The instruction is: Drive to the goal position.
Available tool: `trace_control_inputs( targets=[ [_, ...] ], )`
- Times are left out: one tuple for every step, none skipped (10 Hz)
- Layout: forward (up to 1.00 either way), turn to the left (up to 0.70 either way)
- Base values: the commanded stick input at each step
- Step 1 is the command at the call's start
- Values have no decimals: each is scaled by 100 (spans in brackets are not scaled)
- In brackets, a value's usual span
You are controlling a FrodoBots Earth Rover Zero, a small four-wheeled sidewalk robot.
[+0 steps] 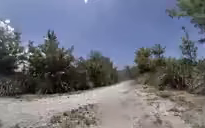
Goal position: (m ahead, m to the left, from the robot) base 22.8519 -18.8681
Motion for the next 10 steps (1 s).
trace_control_inputs(
  targets=[
    [85, 0],
    [85, 0],
    [85, 0],
    [85, 0],
    [85, 0],
    [85, 0],
    [85, 0],
    [85, 0],
    [85, 0],
    [85, 0]
  ],
)
